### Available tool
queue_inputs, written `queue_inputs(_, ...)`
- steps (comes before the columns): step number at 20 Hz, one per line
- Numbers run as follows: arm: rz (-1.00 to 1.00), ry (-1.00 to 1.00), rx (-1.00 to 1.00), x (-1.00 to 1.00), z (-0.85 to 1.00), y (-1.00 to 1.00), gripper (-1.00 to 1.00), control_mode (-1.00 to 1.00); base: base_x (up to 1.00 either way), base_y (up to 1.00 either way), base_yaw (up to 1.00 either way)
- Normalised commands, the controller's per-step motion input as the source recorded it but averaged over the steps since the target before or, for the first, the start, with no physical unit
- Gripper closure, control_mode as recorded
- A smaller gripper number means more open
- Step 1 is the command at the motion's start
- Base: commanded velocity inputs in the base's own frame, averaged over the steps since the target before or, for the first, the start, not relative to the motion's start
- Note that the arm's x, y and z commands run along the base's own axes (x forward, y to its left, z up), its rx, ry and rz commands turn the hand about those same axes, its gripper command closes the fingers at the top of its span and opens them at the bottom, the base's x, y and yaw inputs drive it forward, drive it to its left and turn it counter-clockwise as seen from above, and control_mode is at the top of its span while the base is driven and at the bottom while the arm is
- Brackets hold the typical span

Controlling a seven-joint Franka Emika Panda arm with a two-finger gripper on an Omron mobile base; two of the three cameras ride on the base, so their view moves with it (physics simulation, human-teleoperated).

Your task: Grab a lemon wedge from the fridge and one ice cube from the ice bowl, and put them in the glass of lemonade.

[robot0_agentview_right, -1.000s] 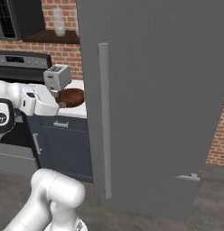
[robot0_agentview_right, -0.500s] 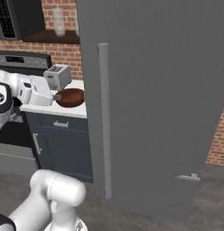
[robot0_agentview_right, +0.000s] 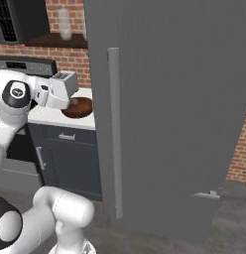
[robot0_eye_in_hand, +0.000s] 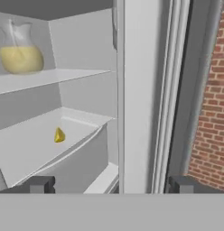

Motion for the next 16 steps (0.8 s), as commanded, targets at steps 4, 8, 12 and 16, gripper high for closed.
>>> queue_inputs(4,-0.13,0.00,0.00,0.50,-0.03,-0.10,-1.00,-1.00,0.00,0.00,0.00)
queue_inputs(8,-0.15,0.00,0.00,0.30,-0.02,-0.23,-1.00,-1.00,0.00,0.00,0.00)
queue_inputs(12,-0.17,0.00,0.00,0.00,-0.05,-0.45,-1.00,-1.00,0.00,0.00,0.00)
queue_inputs(16,-0.17,0.00,0.00,0.05,-0.07,-0.46,-1.00,-1.00,0.00,0.00,0.00)
